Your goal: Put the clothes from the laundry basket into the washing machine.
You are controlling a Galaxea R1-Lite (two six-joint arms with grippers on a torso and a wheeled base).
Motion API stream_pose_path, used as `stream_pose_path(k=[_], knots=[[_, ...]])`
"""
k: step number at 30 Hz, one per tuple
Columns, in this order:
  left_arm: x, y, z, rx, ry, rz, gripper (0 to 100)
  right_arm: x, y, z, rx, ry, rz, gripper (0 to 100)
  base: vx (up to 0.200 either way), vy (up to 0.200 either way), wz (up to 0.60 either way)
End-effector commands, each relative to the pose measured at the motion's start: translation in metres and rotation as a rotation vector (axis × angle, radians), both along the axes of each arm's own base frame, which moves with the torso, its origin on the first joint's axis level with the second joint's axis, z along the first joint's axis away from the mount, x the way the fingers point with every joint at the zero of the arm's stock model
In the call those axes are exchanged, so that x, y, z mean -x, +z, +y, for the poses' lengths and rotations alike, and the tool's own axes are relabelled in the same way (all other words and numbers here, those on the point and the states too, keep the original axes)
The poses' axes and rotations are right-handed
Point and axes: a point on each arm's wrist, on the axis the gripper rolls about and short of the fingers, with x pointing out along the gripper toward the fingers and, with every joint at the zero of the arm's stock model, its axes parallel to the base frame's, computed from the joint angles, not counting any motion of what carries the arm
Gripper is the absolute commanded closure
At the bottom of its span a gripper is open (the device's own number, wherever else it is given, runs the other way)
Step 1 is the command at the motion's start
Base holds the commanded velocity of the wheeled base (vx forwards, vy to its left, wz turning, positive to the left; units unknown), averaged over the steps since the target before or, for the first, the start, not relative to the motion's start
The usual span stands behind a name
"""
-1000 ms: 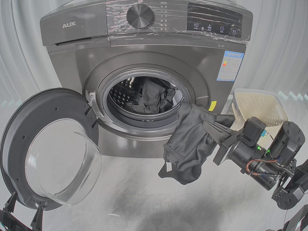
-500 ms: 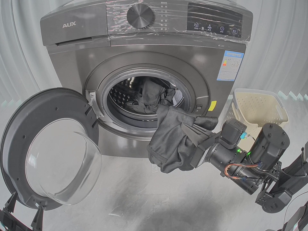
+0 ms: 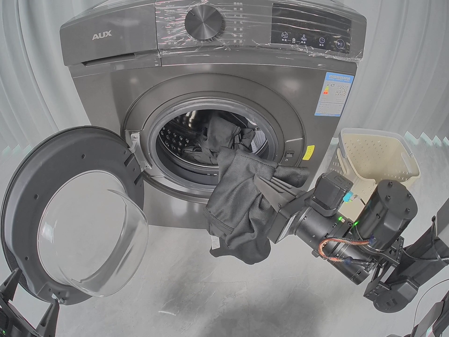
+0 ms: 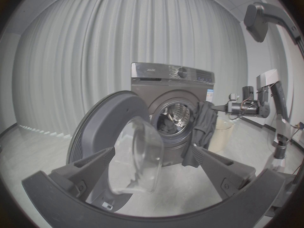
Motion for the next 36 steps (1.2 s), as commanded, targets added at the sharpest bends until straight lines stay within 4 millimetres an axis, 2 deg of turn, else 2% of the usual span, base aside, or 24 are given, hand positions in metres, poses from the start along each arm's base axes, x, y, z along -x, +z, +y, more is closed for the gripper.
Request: stream_pose_path(k=[1,3,4,5,6,8,9,10,12,19,21,26,32,36], knots=[[-0.035,0.047,-0.004,-0.005,-0.217,0.104,0,0.001,0.002,0.014,-0.037,0.059,-0.032,100,0.000,0.000,0.00],[-0.043,0.054,-0.005,-0.008,-0.245,0.111,0,0.001,0.001,0.015,-0.038,0.071,-0.035,100,0.000,0.000,0.00],[-0.062,0.065,-0.006,-0.017,-0.288,0.131,0,-0.001,0.000,0.017,-0.041,0.075,-0.039,100,0.000,0.000,0.00],[-0.064,0.065,-0.006,-0.020,-0.292,0.131,0,-0.001,0.000,0.017,-0.041,0.075,-0.039,100,0.000,0.000,0.00],[-0.088,0.074,-0.008,-0.036,-0.334,0.146,0,-0.003,0.000,0.020,-0.046,0.074,-0.041,100,0.000,0.000,0.00],[-0.106,0.077,-0.012,-0.042,-0.366,0.159,0,-0.005,-0.001,0.021,-0.047,0.071,-0.042,100,0.000,0.000,0.00],[-0.106,0.077,-0.012,-0.042,-0.366,0.159,0,-0.005,-0.001,0.021,-0.047,0.071,-0.042,100,0.000,0.000,0.00],[-0.124,0.077,-0.018,-0.041,-0.403,0.170,0,-0.007,0.000,0.022,-0.052,0.068,-0.046,100,0.000,0.000,0.00],[-0.136,0.076,-0.024,-0.041,-0.426,0.174,0,-0.009,0.000,0.023,-0.055,0.060,-0.048,100,0.000,0.000,0.00],[-0.159,0.076,-0.049,-0.044,-0.510,0.193,0,-0.013,0.004,0.024,-0.068,0.051,-0.060,100,0.000,0.000,0.00],[-0.174,0.078,-0.061,-0.049,-0.526,0.204,0,-0.013,0.004,0.023,-0.068,0.048,-0.060,100,0.000,0.000,0.00],[-0.194,0.077,-0.077,-0.037,-0.561,0.231,0,-0.014,0.004,0.022,-0.071,0.044,-0.059,100,0.000,0.000,0.00],[-0.220,0.065,-0.093,-0.040,-0.581,0.254,0,-0.015,0.004,0.022,-0.072,0.039,-0.060,100,0.000,0.000,0.00],[-0.229,0.057,-0.100,-0.044,-0.596,0.272,0,-0.015,0.004,0.023,-0.072,0.041,-0.060,100,0.000,0.000,0.00]])
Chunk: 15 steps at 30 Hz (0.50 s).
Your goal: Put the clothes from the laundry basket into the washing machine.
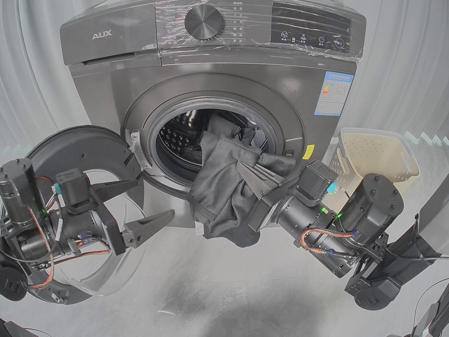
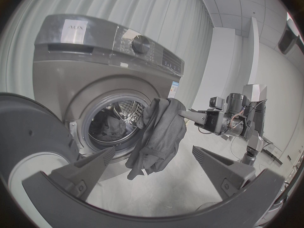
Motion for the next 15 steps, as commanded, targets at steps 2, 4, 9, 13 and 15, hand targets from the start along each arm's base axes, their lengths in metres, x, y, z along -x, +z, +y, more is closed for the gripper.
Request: stream_pose_path(k=[2,4,9,13,15], knots=[[-0.026,-0.024,-0.020,-0.032,-0.035,0.080,0,-0.001,-0.001,0.001,0.002,-0.001,0.002,100,0.000,0.000,0.00],[-0.030,-0.026,-0.023,-0.029,-0.041,0.084,0,-0.001,-0.002,0.001,0.003,-0.001,0.003,100,0.000,0.000,0.00],[-0.038,-0.034,-0.036,-0.017,-0.078,0.094,0,-0.001,-0.003,0.001,0.006,0.000,0.005,100,0.000,0.000,0.00],[-0.045,-0.041,-0.043,-0.018,-0.087,0.099,0,-0.001,-0.004,0.003,0.009,0.003,0.008,100,0.000,0.000,0.00],[-0.050,-0.044,-0.045,-0.017,-0.087,0.100,0,-0.001,-0.004,0.003,0.009,0.005,0.008,100,0.000,0.000,0.00]])
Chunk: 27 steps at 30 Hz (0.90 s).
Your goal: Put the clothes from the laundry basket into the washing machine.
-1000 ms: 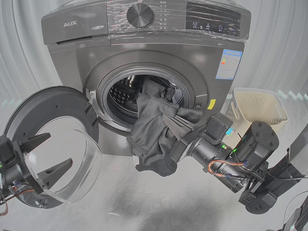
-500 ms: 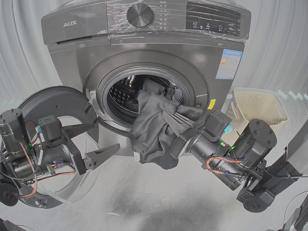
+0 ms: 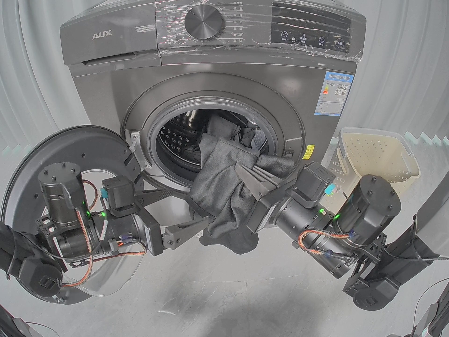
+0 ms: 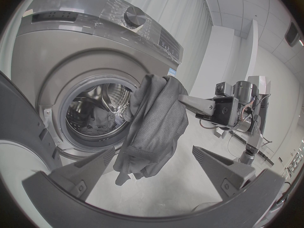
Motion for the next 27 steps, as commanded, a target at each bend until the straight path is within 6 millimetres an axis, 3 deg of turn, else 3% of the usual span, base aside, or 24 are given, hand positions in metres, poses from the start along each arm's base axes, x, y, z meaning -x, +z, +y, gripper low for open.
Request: stream_pose_path(k=[1,15,16,21,27], knots=[[-0.013,-0.015,-0.010,-0.017,-0.008,0.037,0,0.000,-0.002,0.002,0.004,0.004,0.003,100,0.000,0.000,0.00],[-0.050,-0.041,-0.029,0.023,-0.004,0.004,0,0.003,-0.003,0.004,0.006,0.013,0.005,100,0.000,0.000,0.00],[-0.052,-0.042,-0.030,0.029,-0.002,-0.004,100,0.003,-0.003,0.004,0.006,0.013,0.005,100,0.000,0.000,0.00],[-0.060,-0.043,-0.032,0.063,0.004,-0.053,100,0.003,-0.006,0.005,0.012,0.017,0.012,100,0.000,0.000,0.00],[-0.055,-0.037,-0.032,0.113,-0.006,-0.096,100,0.002,-0.009,0.006,0.019,0.017,0.018,100,0.000,0.000,0.00]])
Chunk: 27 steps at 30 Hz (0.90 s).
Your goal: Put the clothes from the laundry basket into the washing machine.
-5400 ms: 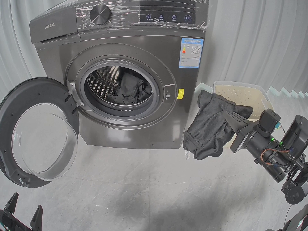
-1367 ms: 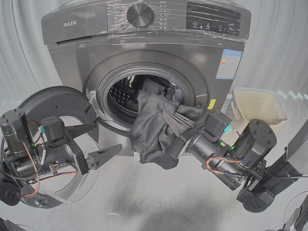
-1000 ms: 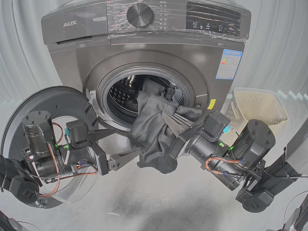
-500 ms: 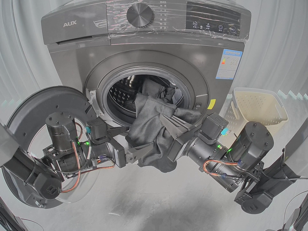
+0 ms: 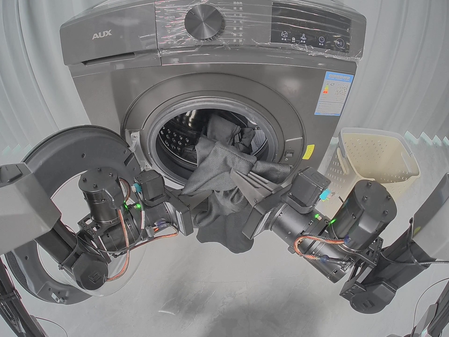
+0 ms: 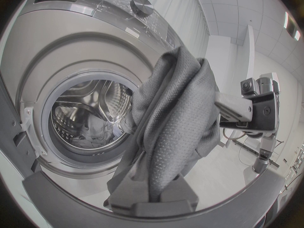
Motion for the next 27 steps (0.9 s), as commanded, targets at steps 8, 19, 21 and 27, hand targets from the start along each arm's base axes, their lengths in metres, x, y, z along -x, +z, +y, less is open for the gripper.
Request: stream_pose_path(k=[8,19,21,27], knots=[[0.025,-0.008,-0.001,0.010,-0.042,-0.011,100,-0.003,-0.007,0.002,0.008,-0.002,0.020,100,0.000,0.000,0.00],[0.045,-0.003,0.006,0.020,-0.061,-0.032,100,-0.011,-0.012,-0.009,0.017,-0.038,0.050,0,0.000,0.000,0.00],[0.050,0.002,0.008,0.027,-0.067,-0.042,100,-0.011,-0.015,-0.011,0.025,-0.041,0.063,0,0.000,0.000,0.00],[0.056,0.009,0.013,0.041,-0.061,-0.060,100,-0.008,-0.019,-0.015,0.040,-0.042,0.078,0,0.000,0.000,0.00]])
